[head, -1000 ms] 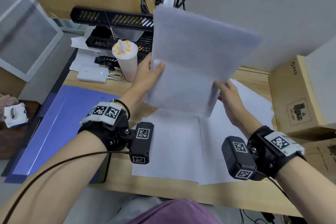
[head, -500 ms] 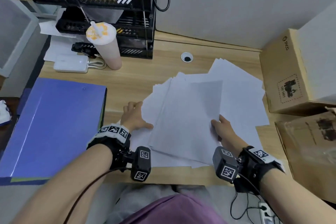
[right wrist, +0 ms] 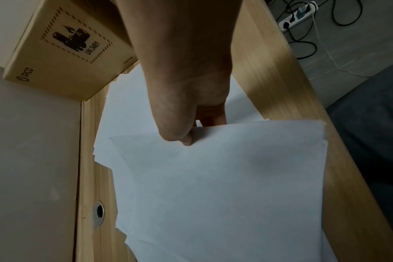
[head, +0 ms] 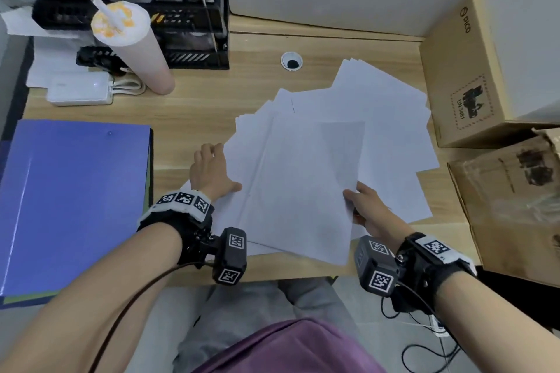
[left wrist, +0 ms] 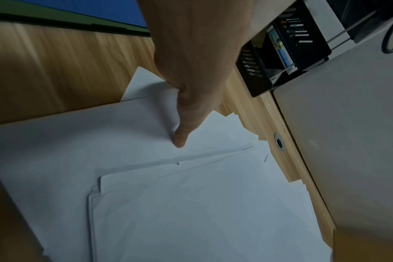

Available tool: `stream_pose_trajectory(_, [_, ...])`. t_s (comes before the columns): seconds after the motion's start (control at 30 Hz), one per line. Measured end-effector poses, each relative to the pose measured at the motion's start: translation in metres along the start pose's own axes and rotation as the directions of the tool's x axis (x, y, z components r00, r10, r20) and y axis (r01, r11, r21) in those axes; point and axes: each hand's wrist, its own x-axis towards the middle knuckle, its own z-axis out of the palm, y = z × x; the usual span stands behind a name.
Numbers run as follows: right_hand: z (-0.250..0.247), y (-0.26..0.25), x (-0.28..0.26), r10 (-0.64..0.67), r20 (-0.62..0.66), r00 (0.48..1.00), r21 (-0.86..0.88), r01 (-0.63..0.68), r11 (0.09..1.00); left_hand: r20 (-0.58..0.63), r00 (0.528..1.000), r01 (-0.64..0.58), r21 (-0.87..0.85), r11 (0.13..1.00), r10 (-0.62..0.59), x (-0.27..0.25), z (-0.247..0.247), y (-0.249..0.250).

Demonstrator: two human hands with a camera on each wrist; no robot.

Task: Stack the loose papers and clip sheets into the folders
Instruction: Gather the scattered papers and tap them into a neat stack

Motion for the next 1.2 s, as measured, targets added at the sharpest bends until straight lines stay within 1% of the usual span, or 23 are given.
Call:
stream_pose_trajectory(0.07, [-0.001, 0.003, 0.001, 0.002, 0.004, 1.000, 0.018, -0.002, 1.000, -0.016, 1.000, -0.003, 0.007, 1.000, 0.003, -0.003, 0.000, 0.001])
stream_pose_trajectory(0.13, [0.000, 0.006, 0.002, 0.010, 0.008, 1.000, 0.042, -0.010, 0.999, -0.005, 1.000, -0.002, -0.059, 0.998, 0.001, -0.005, 0.001, 0.002])
stream_pose_trajectory(0.23, [0.002, 0.009, 0.001, 0.017, 0.011, 1.000, 0.066, -0.017, 0.998, 0.077, 0.997, 0.019, -0.183, 0.983, -0.005, -0.009, 0.003, 0.000])
stream_pose_trajectory(0.3, [0.002, 0.009, -0.001, 0.013, 0.012, 1.000, 0.066, -0.013, 0.998, 0.150, 0.987, -0.001, -0.311, 0.950, 0.050, -0.010, 0.002, -0.002])
stream_pose_trajectory(0.37, [0.001, 0.008, -0.003, 0.007, 0.011, 1.000, 0.061, -0.007, 0.998, 0.214, 0.969, -0.016, -0.437, 0.899, 0.121, -0.011, -0.004, -0.002])
stream_pose_trajectory(0.43, [0.000, 0.005, -0.003, 0.005, 0.009, 1.000, 0.063, -0.005, 0.998, 0.232, 0.956, -0.047, -0.481, 0.875, 0.179, -0.014, -0.018, 0.003])
stream_pose_trajectory(0.53, [0.003, -0.003, -0.005, -0.008, 0.008, 1.000, 0.027, 0.007, 1.000, 0.231, 0.934, -0.133, -0.485, 0.864, 0.273, -0.018, -0.051, 0.019])
stream_pose_trajectory(0.6, [0.009, -0.011, -0.005, -0.026, 0.020, 0.999, -0.005, 0.026, 1.000, 0.207, 0.913, -0.217, -0.483, 0.848, 0.352, -0.025, -0.080, 0.034])
stream_pose_trajectory(0.67, [0.017, -0.021, -0.006, -0.052, 0.029, 0.998, -0.025, 0.053, 0.998, 0.147, 0.880, -0.345, -0.454, 0.821, 0.451, -0.035, -0.111, 0.053])
stream_pose_trajectory(0.73, [0.026, -0.031, -0.007, -0.076, 0.023, 0.997, -0.021, 0.077, 0.997, 0.031, 0.861, -0.444, -0.443, 0.779, 0.508, -0.047, -0.146, 0.067])
stream_pose_trajectory(0.77, [0.030, -0.035, -0.007, -0.088, 0.014, 0.996, -0.012, 0.088, 0.996, -0.048, 0.858, -0.465, -0.496, 0.733, 0.512, -0.054, -0.165, 0.070])
stream_pose_trajectory(0.8, [0.034, -0.039, -0.007, -0.098, 0.005, 0.995, 0.002, 0.098, 0.995, -0.122, 0.864, -0.458, -0.596, 0.660, 0.489, -0.060, -0.182, 0.072])
stream_pose_trajectory(0.83, [0.037, -0.041, -0.007, -0.108, -0.006, 0.994, 0.014, 0.108, 0.994, -0.186, 0.875, -0.433, -0.712, 0.552, 0.446, -0.065, -0.199, 0.071])
stream_pose_trajectory(0.87, [0.041, -0.043, -0.006, -0.114, -0.008, 0.993, 0.020, 0.114, 0.993, -0.248, 0.884, -0.414, -0.809, 0.417, 0.396, -0.069, -0.211, 0.068])
stream_pose_trajectory(0.9, [0.044, -0.043, -0.005, -0.120, -0.002, 0.993, 0.027, 0.120, 0.992, -0.309, 0.891, -0.407, -0.867, 0.286, 0.332, -0.071, -0.219, 0.062])
stream_pose_trajectory(0.93, [0.047, -0.044, -0.006, -0.128, 0.010, 0.992, 0.038, 0.128, 0.991, -0.353, 0.903, -0.402, -0.895, 0.192, 0.246, -0.069, -0.221, 0.055])
stream_pose_trajectory(0.97, [0.049, -0.045, -0.007, -0.137, 0.026, 0.990, 0.036, 0.136, 0.990, -0.374, 0.915, -0.394, -0.909, 0.134, 0.151, -0.066, -0.219, 0.047])
stream_pose_trajectory(1.0, [0.051, -0.045, -0.010, -0.145, 0.043, 0.989, 0.024, 0.144, 0.989, -0.373, 0.926, -0.376, -0.918, 0.125, 0.053, -0.061, -0.211, 0.040])
stream_pose_trajectory(1.03, [0.052, -0.045, -0.012, -0.148, 0.058, 0.987, 0.001, 0.149, 0.989, -0.346, 0.938, -0.338, -0.931, 0.135, -0.036, -0.055, -0.199, 0.033])
stream_pose_trajectory(1.07, [0.052, -0.045, -0.013, -0.151, 0.069, 0.986, -0.017, 0.153, 0.988, -0.297, 0.948, -0.279, -0.948, 0.155, -0.110, -0.051, -0.183, 0.026])
stream_pose_trajectory(1.1, [0.051, -0.043, -0.014, -0.151, 0.076, 0.986, -0.029, 0.154, 0.988, -0.233, 0.959, -0.207, -0.964, 0.164, -0.160, -0.048, -0.162, 0.019])
stream_pose_trajectory(1.17, [0.048, -0.040, -0.015, -0.139, 0.077, 0.987, -0.043, 0.142, 0.989, -0.081, 0.980, -0.043, -0.978, 0.206, -0.183, -0.044, -0.117, 0.006])
stream_pose_trajectory(1.2, [0.046, -0.039, -0.015, -0.125, 0.077, 0.989, -0.043, 0.129, 0.991, -0.002, 0.986, 0.042, -0.964, 0.262, -0.166, -0.045, -0.095, -0.001])
